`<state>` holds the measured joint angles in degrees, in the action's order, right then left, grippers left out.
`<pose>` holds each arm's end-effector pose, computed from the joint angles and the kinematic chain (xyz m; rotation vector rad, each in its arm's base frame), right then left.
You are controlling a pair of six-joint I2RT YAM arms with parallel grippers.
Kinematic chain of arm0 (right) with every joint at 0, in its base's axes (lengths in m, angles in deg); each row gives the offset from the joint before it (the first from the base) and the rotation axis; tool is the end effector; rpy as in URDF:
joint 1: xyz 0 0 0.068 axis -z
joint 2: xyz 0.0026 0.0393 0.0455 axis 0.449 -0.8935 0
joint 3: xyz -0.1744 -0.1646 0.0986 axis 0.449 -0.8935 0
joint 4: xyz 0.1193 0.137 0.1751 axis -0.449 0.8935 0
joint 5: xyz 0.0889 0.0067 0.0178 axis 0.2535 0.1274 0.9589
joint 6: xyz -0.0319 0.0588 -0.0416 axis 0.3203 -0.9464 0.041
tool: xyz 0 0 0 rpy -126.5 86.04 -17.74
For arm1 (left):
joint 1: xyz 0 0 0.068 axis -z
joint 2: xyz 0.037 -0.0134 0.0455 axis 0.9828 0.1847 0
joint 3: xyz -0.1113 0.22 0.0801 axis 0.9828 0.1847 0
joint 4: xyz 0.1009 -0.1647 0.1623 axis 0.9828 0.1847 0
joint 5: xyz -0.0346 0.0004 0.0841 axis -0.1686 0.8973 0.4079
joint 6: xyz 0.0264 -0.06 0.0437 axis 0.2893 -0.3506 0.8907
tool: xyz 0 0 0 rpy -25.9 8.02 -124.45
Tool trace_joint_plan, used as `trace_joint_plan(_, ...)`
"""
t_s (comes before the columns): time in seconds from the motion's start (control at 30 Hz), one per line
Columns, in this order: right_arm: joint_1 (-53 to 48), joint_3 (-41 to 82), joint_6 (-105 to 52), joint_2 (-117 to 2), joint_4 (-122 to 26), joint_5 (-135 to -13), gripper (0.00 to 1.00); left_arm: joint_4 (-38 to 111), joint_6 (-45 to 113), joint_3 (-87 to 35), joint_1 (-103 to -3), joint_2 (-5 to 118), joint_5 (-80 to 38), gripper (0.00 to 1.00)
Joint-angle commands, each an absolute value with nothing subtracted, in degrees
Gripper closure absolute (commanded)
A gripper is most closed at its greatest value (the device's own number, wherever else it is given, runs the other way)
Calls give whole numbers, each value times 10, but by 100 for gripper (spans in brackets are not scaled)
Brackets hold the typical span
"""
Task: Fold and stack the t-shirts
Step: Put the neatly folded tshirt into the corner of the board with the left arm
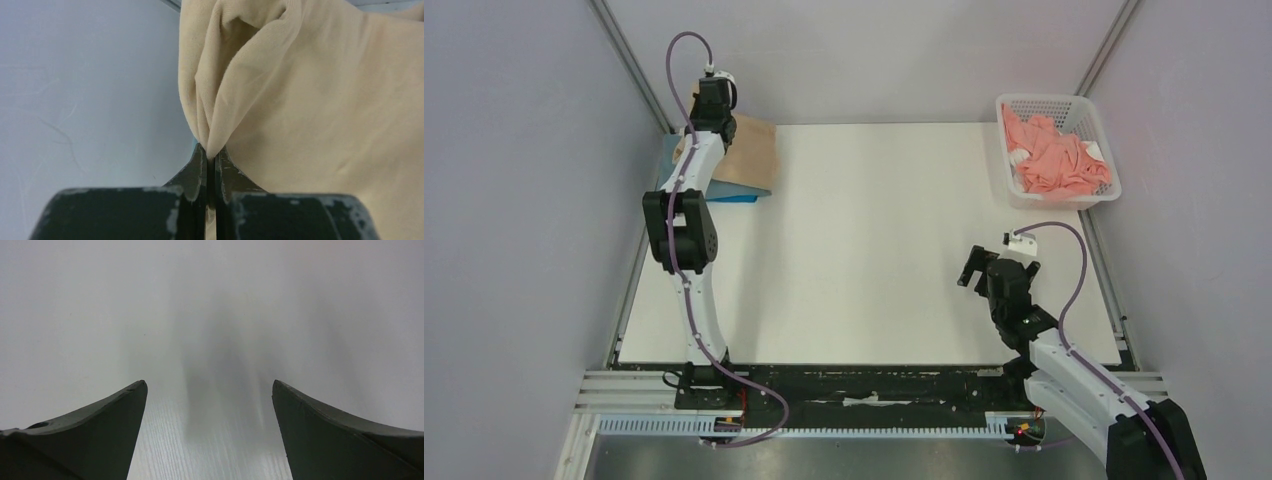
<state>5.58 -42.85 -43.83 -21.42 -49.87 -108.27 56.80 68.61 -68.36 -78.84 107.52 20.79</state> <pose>0.1864 0.0396 0.1447 0.3290 2.0211 0.0020 0.5233 0.0325 0.2618 0.0641 2.1076 0.8430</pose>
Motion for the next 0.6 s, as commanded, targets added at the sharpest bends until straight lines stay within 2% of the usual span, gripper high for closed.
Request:
trace_joint_plan(0.0, 57, -413, -428, -228, -515, -1105, 2, 481, 728, -699, -816, 1108, 221, 98)
trace_joint_plan(0.1, 58, -411, -427, -240, -514, -1107, 2, 498, 726, -734, -830, 1145, 237, 98)
trace_joint_plan(0.13, 58, -411, -427, -244, -514, -1106, 2, 499, 722, -744, -835, 1154, 253, 91)
trace_joint_plan(0.23, 58, -410, -424, -248, -513, -1107, 2, 498, 717, -756, -842, 1170, 294, 86)
trace_joint_plan(0.27, 57, -410, -424, -248, -513, -1108, 2, 499, 708, -752, -844, 1166, 299, 81)
trace_joint_plan(0.37, 58, -409, -423, -240, -512, -1107, 2, 518, 663, -753, -845, 1146, 309, 31)
trace_joint_plan(0.4, 58, -408, -423, -236, -510, -1103, 2, 533, 639, -756, -845, 1137, 304, 24)
trace_joint_plan(0.57, 57, -409, -419, -207, -501, -1088, 2, 632, 492, -748, -841, 1061, 191, 21)
